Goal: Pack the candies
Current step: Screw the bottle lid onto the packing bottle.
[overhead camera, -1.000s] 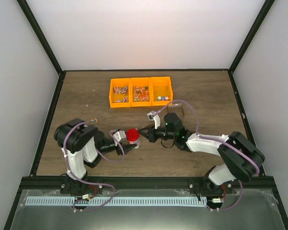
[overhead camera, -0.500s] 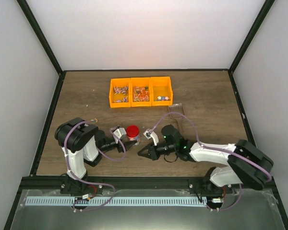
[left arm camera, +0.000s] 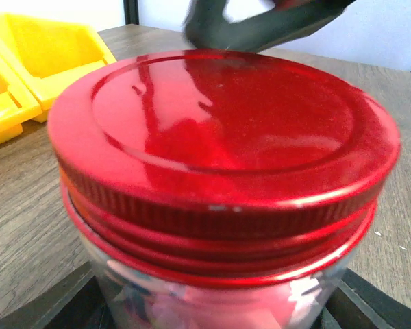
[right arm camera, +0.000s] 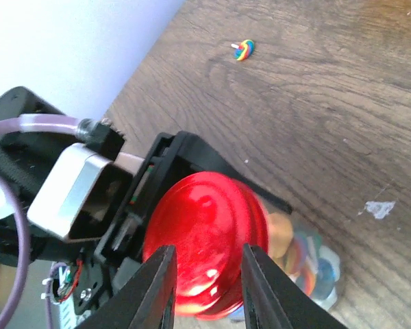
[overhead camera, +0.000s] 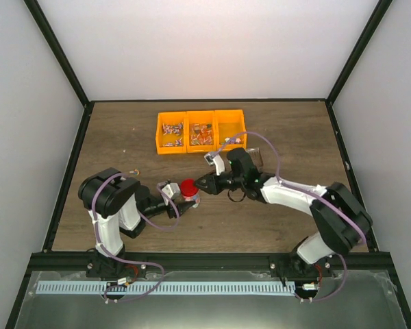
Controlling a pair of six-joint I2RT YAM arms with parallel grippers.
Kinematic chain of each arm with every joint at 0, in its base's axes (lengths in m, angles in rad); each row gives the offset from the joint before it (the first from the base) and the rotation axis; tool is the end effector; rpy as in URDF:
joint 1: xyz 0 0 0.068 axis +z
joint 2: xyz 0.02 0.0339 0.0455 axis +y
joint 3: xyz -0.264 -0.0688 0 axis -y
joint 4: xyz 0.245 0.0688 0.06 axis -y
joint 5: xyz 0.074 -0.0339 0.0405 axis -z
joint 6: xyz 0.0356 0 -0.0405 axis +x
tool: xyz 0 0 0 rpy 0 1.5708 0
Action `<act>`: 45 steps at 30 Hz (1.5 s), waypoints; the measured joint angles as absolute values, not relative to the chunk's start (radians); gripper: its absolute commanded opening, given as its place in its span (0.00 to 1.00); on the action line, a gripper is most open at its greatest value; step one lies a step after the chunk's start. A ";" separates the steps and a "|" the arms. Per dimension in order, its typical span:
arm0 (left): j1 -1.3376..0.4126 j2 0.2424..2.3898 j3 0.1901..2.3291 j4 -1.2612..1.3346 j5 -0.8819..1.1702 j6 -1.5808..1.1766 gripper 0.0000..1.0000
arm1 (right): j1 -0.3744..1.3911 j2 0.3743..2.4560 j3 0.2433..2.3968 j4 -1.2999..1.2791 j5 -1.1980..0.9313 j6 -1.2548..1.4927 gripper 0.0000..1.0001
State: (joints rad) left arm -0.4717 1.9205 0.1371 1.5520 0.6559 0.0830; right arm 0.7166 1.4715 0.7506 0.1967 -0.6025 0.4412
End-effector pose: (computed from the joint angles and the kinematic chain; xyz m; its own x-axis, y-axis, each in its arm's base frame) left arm 0.1833 -0.1179 0.0859 -0.1299 0.1400 -0.9816 0.9028 0.4261 -0.0587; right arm 0.2182 0.2168 0.2078 -0.7303 -0.1696 -0.6617 -0.6627 0.4108 0.6262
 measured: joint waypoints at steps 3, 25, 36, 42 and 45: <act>-0.470 1.922 0.138 1.552 0.658 0.082 0.39 | 0.714 1.538 0.807 0.168 -0.601 0.425 0.25; -0.471 1.919 0.138 1.552 0.655 0.094 0.38 | 0.700 1.649 0.840 0.282 -0.668 0.428 0.05; -0.478 1.914 0.134 1.551 0.661 0.106 0.35 | 0.714 1.608 0.735 0.433 -0.620 0.455 0.01; -0.479 1.913 0.133 1.550 0.672 0.107 0.35 | 0.733 1.592 0.685 0.504 -0.574 0.472 0.01; -0.481 1.913 0.132 1.550 0.683 0.109 0.35 | 0.740 1.580 0.647 0.558 -0.553 0.489 0.01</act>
State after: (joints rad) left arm -0.4812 1.9125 0.1322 1.5501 0.6834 0.1089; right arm 0.7403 1.5803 0.6472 0.5575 -0.5529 0.4889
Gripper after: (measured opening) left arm 0.668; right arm 0.014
